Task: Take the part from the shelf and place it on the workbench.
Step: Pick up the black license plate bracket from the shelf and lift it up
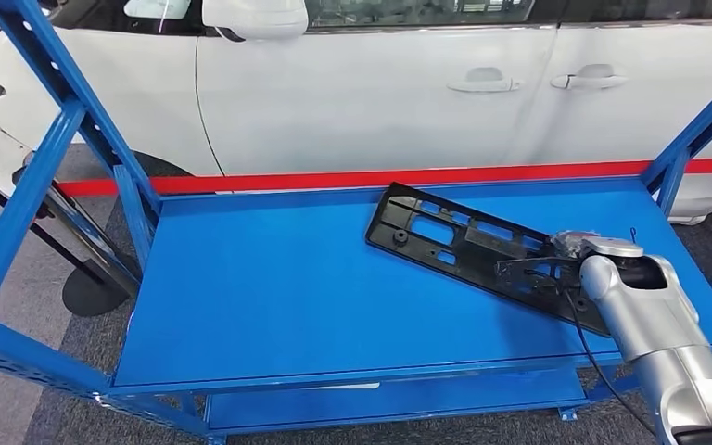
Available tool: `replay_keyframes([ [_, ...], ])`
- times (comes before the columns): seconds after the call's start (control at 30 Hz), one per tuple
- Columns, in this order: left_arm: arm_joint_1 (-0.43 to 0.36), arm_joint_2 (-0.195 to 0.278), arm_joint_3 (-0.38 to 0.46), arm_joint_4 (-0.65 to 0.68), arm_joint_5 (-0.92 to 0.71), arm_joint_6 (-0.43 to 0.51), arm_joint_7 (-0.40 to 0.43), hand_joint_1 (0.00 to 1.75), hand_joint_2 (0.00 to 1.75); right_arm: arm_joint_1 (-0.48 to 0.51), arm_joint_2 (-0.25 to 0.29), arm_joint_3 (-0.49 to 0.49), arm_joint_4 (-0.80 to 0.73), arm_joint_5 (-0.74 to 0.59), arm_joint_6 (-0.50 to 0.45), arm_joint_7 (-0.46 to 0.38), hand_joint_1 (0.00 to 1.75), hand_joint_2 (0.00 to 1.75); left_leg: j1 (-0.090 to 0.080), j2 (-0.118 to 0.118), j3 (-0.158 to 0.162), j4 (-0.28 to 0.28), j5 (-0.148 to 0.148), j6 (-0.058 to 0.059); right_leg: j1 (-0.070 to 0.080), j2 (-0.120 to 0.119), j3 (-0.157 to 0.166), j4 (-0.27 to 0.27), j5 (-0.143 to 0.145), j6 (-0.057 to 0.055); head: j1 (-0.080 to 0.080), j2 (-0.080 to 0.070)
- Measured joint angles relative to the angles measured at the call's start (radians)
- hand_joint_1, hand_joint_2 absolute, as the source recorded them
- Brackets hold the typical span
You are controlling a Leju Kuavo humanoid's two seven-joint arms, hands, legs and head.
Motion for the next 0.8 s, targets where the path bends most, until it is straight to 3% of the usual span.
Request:
replay_keyframes([
  [0.13, -0.003, -0.008, 0.014, 0.001, 0.018, 0.016, 0.021, 0.00, 0.00, -0.010, 0.074, -0.067, -0.068, -0.025, -0.163, 0.009, 0.00, 0.00, -0.003, 0.003, 0.000, 0.000, -0.002, 0.004, -0.002, 0.003, 0.000, -0.004, 0.002, 0.005, 0.000, 0.000],
  [0.37, -0.001, -0.027, 0.049, 0.002, 0.057, 0.036, 0.035, 0.00, 0.00, -0.016, 0.185, -0.125, -0.283, -0.151, -0.165, -0.015, 0.00, 0.00, -0.003, -0.001, 0.001, 0.001, -0.001, 0.007, -0.001, -0.003, 0.001, -0.005, 0.001, 0.013, 0.000, 0.000],
  [0.73, 0.001, -0.035, 0.069, 0.003, 0.062, 0.038, 0.040, 0.00, 0.00, -0.002, 0.205, -0.112, -0.447, -0.236, -0.137, -0.007, 0.00, 0.00, -0.001, -0.001, 0.002, 0.000, -0.001, 0.007, 0.001, -0.003, 0.001, -0.004, 0.000, 0.014, 0.000, 0.000],
  [0.8, 0.001, -0.035, 0.070, 0.003, 0.062, 0.038, 0.040, 0.00, 0.00, -0.001, 0.205, -0.110, -0.453, -0.236, -0.137, -0.008, 0.00, 0.87, -0.001, -0.001, 0.002, 0.000, -0.001, 0.007, 0.000, -0.003, 0.001, -0.004, 0.000, 0.014, 0.000, 0.000],
])
